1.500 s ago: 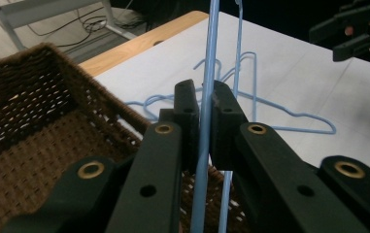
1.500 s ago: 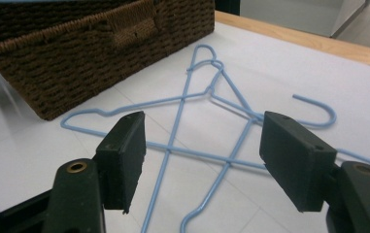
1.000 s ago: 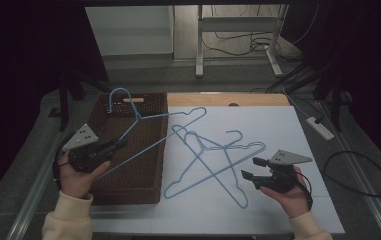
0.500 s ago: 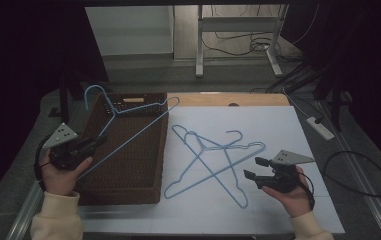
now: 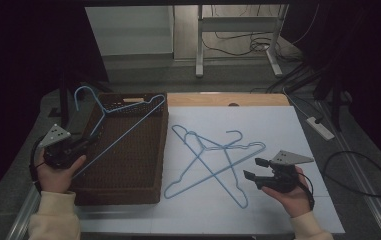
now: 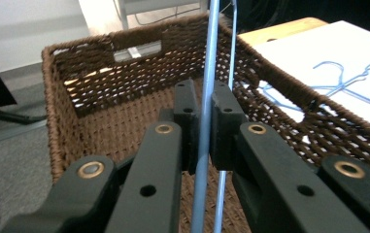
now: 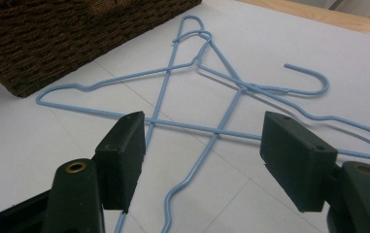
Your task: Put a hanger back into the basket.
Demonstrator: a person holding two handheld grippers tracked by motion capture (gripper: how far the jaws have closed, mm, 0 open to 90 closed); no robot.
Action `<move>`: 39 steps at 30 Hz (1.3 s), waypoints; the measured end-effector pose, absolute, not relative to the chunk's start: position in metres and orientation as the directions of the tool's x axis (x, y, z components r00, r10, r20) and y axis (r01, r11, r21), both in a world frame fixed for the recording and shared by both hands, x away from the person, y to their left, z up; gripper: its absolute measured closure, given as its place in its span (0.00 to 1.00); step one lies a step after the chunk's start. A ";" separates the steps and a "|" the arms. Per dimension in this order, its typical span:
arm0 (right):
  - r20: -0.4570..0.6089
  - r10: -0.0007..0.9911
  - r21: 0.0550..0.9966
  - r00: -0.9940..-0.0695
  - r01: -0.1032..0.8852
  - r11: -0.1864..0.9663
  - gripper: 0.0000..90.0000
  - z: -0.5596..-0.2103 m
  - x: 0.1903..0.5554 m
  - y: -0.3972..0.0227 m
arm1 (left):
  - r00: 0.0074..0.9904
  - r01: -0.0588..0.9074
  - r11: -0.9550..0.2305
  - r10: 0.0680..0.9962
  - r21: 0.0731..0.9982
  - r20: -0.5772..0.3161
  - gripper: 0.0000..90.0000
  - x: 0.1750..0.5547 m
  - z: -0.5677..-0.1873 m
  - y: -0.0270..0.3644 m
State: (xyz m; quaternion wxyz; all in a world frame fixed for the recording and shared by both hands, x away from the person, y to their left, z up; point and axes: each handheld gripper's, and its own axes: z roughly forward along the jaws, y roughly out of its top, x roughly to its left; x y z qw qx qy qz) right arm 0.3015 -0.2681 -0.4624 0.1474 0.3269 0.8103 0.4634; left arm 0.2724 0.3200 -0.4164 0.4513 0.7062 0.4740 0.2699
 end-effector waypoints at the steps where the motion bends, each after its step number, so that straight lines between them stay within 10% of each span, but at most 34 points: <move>1: 0.063 0.666 0.847 -0.743 0.393 0.358 0.37 -0.463 0.302 -0.268 | 0.405 0.426 -0.143 0.913 0.893 -0.047 0.93 0.272 -0.416 0.320; 39: 0.056 0.657 0.837 -0.752 0.394 0.380 0.37 -0.466 0.302 -0.266 | 0.406 0.654 -0.237 0.911 0.719 -0.069 0.93 0.341 -0.447 0.307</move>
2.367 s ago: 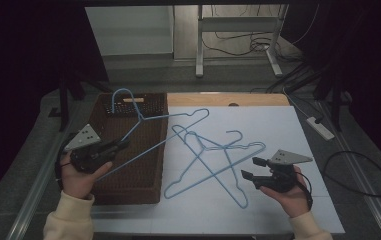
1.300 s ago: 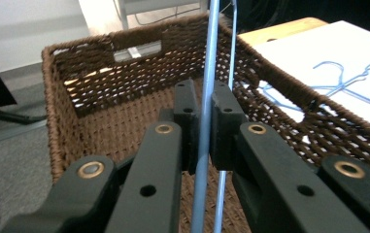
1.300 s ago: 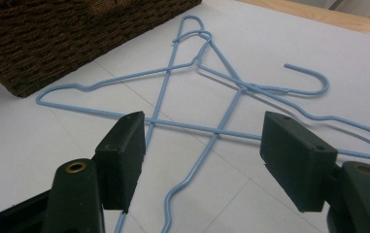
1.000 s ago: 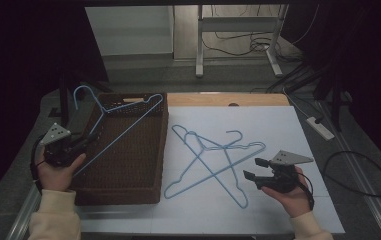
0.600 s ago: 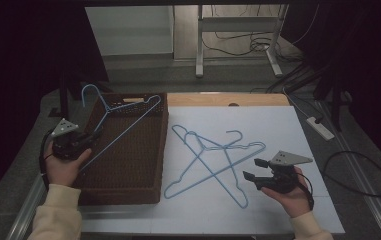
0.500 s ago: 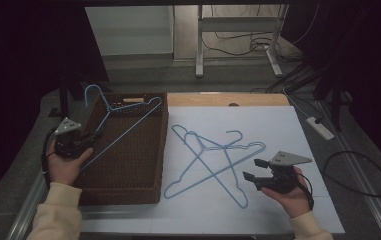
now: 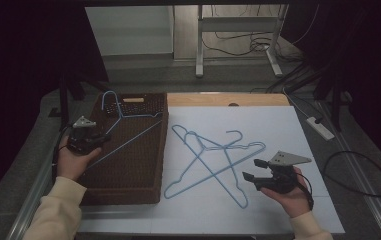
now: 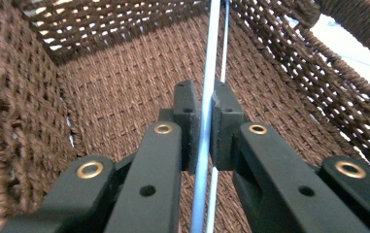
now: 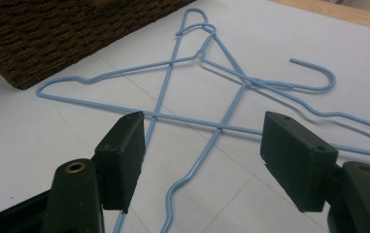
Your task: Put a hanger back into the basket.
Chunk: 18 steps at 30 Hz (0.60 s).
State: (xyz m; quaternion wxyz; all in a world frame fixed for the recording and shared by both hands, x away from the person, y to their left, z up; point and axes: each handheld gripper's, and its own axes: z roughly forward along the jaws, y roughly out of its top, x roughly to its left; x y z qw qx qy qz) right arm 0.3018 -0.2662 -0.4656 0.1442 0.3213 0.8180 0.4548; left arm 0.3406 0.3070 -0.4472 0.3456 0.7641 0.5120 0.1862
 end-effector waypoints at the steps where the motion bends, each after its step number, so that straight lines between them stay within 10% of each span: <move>1: 0.057 0.657 0.836 -0.752 0.395 0.380 0.37 -0.466 0.302 -0.266 | 0.406 0.661 -0.235 0.910 0.713 -0.077 0.93 0.342 -0.448 0.308; 18: 0.062 0.655 0.831 -0.753 0.402 0.383 0.37 -0.467 0.303 -0.267 | 0.367 0.779 -0.305 0.930 0.548 -0.006 0.94 0.355 -0.463 0.303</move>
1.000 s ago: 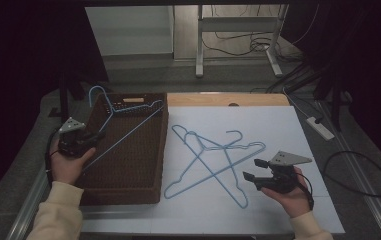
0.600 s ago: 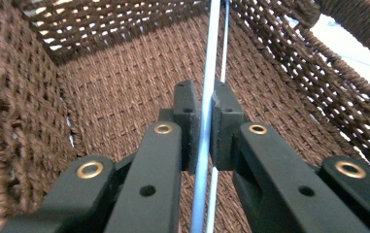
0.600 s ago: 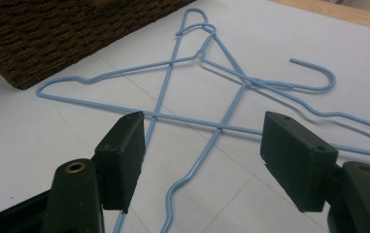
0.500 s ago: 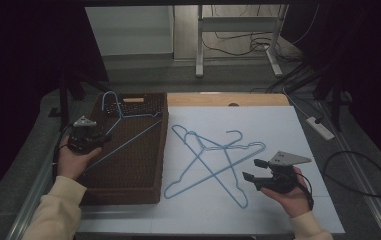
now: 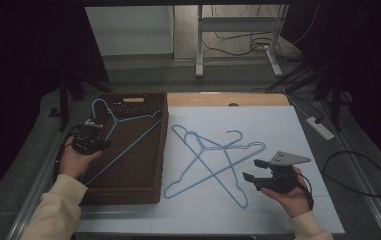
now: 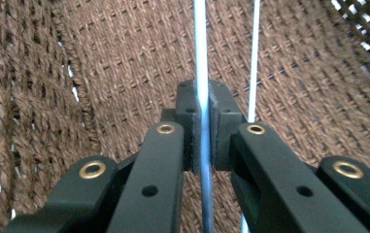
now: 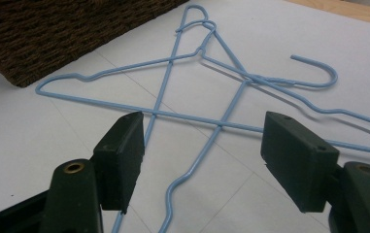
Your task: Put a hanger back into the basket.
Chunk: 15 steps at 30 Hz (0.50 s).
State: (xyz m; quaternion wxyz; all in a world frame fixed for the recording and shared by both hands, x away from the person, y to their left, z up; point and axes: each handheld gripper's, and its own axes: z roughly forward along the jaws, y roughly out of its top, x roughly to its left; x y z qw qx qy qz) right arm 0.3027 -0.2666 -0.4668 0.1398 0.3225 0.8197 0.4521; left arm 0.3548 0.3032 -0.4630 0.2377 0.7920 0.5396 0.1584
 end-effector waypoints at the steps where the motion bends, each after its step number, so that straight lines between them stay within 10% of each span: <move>1: 0.063 0.655 0.831 -0.753 0.403 0.383 0.36 -0.467 0.303 -0.267 | 0.365 0.782 -0.306 0.931 0.543 -0.002 0.94 0.355 -0.463 0.303; 6: 0.062 0.655 0.831 -0.753 0.403 0.384 0.36 -0.467 0.303 -0.267 | 0.328 0.776 -0.326 0.940 0.541 0.096 0.79 0.355 -0.463 0.300; 8: 0.062 0.654 0.831 -0.754 0.402 0.385 0.36 -0.467 0.303 -0.267 | 0.297 0.743 -0.306 0.948 0.595 0.117 0.56 0.350 -0.457 0.301; 15: 0.062 0.658 0.830 -0.751 0.405 0.383 0.36 -0.467 0.303 -0.268 | 0.358 0.660 -0.290 0.932 0.693 0.049 0.44 0.334 -0.440 0.302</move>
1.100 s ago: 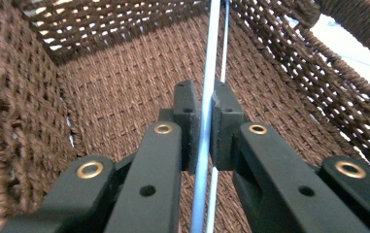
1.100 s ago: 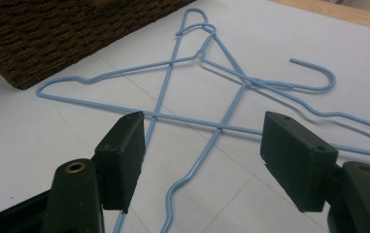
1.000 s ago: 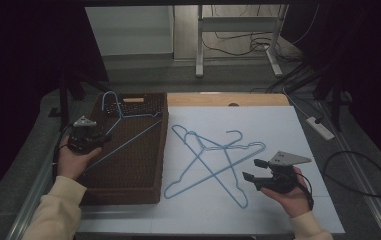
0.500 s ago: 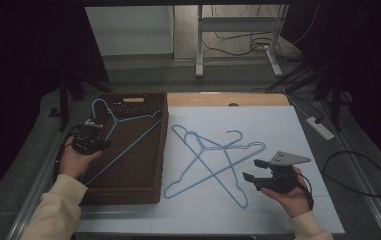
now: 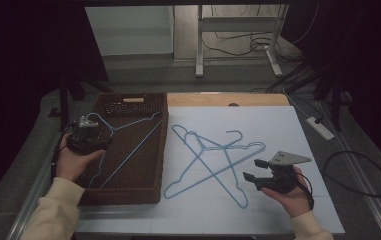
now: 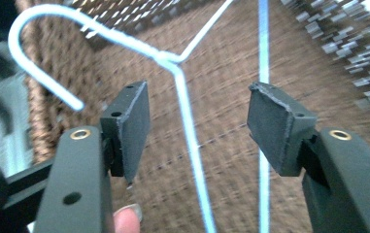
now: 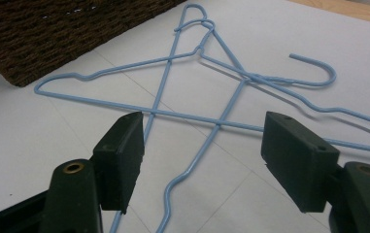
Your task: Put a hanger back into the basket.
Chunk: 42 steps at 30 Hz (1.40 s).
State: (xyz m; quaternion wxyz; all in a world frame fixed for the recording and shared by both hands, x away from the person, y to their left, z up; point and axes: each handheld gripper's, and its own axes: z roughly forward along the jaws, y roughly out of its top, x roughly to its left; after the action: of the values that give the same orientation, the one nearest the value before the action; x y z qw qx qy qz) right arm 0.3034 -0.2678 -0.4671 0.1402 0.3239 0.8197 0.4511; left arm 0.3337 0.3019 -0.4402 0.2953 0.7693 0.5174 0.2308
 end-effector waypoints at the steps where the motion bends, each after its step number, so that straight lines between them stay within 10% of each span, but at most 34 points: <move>1: 0.063 0.658 0.831 -0.751 0.404 0.382 0.36 -0.467 0.303 -0.268 | 0.374 0.640 -0.278 0.927 0.716 0.026 0.44 0.328 -0.436 0.301; 42: 0.066 0.672 0.821 -0.738 0.422 0.384 0.36 -0.472 0.313 -0.276 | 0.655 0.443 -0.264 0.748 0.857 -0.108 0.39 0.245 -0.440 0.224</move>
State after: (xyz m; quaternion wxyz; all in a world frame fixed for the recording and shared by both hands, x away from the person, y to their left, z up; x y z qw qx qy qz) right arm 0.3126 -0.2764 -0.4722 0.1405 0.3336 0.8199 0.4436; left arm 0.2448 0.2241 -0.4396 0.4706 0.7783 0.3827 0.1619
